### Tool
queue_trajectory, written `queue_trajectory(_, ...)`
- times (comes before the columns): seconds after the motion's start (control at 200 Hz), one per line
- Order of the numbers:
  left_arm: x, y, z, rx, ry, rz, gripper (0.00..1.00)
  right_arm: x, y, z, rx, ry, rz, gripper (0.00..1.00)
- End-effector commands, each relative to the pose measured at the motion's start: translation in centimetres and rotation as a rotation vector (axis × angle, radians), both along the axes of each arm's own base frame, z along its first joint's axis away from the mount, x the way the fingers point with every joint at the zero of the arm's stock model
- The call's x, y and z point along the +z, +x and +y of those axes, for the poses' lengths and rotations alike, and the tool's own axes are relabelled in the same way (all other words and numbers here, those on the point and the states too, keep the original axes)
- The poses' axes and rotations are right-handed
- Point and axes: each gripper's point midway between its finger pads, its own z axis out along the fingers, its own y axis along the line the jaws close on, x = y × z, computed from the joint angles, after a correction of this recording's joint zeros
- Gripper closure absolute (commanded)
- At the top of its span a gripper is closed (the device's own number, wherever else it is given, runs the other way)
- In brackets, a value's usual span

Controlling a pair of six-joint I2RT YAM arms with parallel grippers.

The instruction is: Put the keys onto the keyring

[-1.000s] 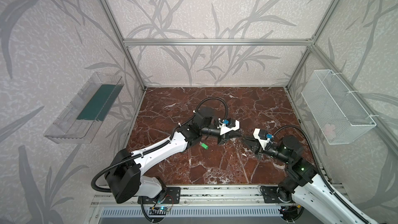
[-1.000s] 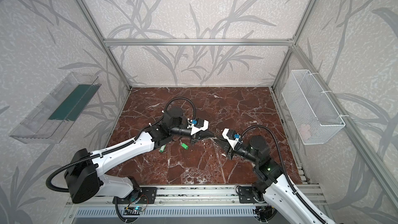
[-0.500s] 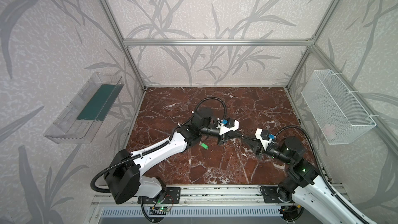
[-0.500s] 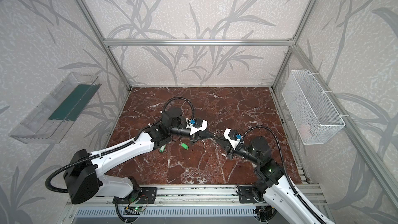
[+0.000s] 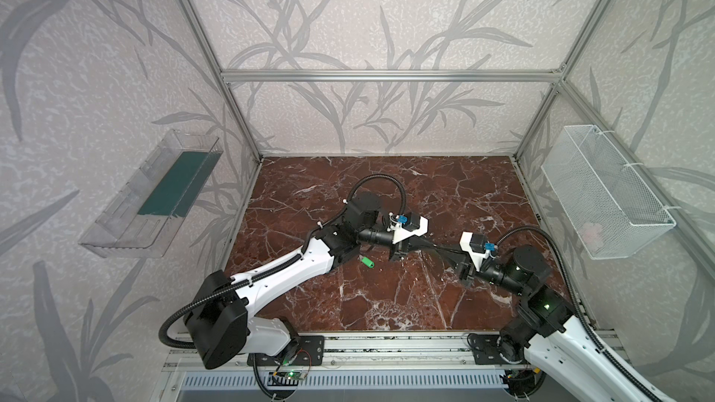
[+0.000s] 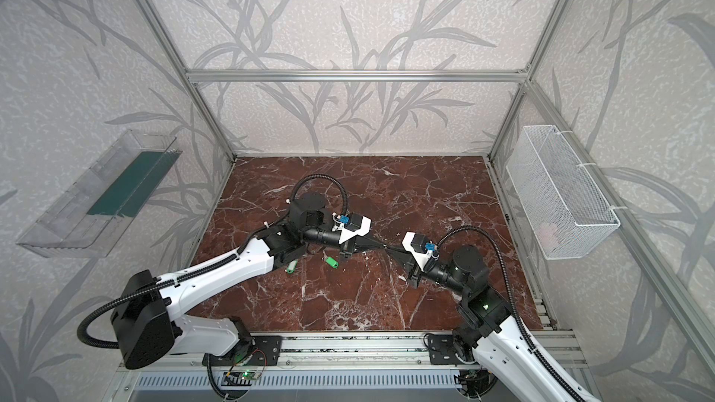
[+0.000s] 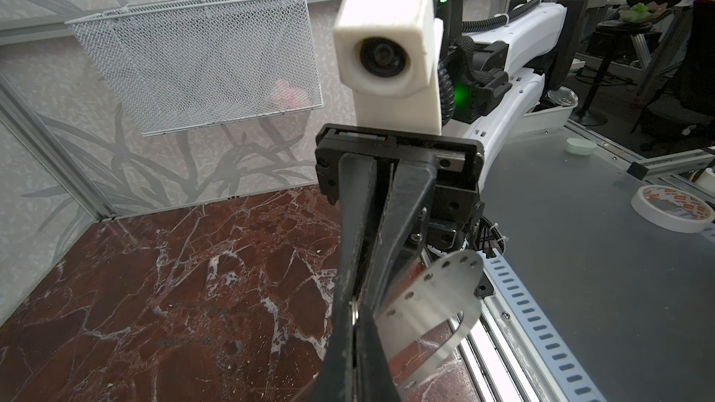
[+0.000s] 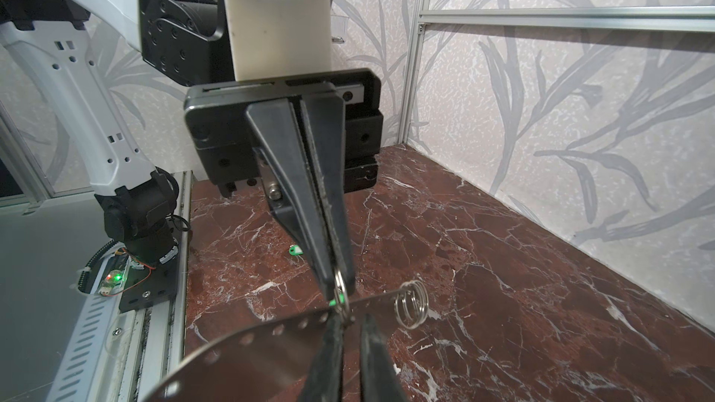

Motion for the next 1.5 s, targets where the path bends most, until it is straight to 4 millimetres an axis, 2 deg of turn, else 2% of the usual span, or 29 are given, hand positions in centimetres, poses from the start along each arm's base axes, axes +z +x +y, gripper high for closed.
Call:
queue_trajectory(0.0, 0.9, -0.8, 0.6, -0.03, -0.023, -0.018, 1.0, 1.0, -0.4, 0.3, 0.028, 0.03, -0.023, 0.88)
queue_trajectory(0.175, 0.8, -0.8, 0.6, -0.033, -0.022, -0.017, 1.0, 1.1, -0.5, 0.4, 0.037, 0.03, -0.024, 0.88)
queue_trajectory(0.395, 0.9, -0.8, 0.6, -0.035, -0.021, -0.018, 1.0, 1.0, -0.5, 0.5, 0.042, 0.028, -0.024, 0.96)
queue_trajectory(0.695, 0.4, -0.6, 0.4, -0.031, -0.011, -0.008, 1.0, 1.0, -0.4, 0.4, 0.031, 0.029, -0.031, 1.0)
queue_trajectory(0.765, 0.3, -0.2, 0.5, -0.002, -0.007, -0.017, 0.79, 0.8, -0.3, 0.3, 0.024, 0.021, -0.027, 1.0)
queue_trajectory(0.825, 0.3, 0.5, 0.9, 0.041, -0.007, -0.035, 0.67, 0.4, -0.1, 0.1, 0.006, 0.009, -0.019, 1.0)
queue_trajectory(0.9, 0.5, 1.6, 1.8, 0.101, -0.005, -0.043, 0.61, 0.0, 0.1, -0.1, -0.017, -0.01, -0.01, 1.0)
queue_trajectory(1.11, -0.4, 3.7, 5.0, 0.253, 0.058, -0.046, 0.6, -1.3, 1.0, -0.6, -0.07, -0.061, 0.017, 1.0)
queue_trajectory(1.309, -4.6, 7.0, 9.0, 0.593, 0.214, 0.065, 0.6, -2.4, 1.9, -1.1, -0.126, -0.109, 0.041, 1.0)
queue_trajectory(1.494, -8.9, 9.7, 15.0, 1.006, 0.371, 0.209, 0.6, -3.4, 2.3, -1.3, -0.139, -0.156, 0.037, 1.0)
